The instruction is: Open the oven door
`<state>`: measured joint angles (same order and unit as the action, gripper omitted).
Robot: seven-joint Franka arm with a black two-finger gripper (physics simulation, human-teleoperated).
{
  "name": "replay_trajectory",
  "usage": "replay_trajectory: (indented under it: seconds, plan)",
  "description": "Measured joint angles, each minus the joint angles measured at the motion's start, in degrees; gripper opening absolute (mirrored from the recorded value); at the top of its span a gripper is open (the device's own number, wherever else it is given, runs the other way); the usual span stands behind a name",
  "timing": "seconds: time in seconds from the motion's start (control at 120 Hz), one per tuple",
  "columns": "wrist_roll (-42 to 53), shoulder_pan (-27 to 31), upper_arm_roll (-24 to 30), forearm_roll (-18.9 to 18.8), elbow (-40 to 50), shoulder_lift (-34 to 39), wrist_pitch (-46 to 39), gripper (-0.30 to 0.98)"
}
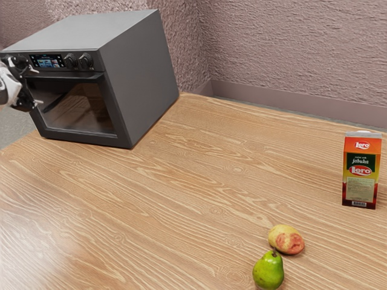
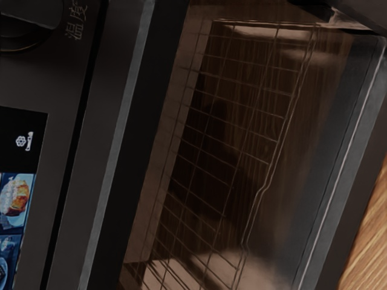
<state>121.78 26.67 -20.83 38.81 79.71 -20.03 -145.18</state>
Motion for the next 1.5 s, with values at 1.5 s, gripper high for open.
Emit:
replay_trajectory:
  seconds: [1.5]
  plan:
    - [2.1,6.7,6.6,-2.5,-12.2,-7.4,9.8,0.69]
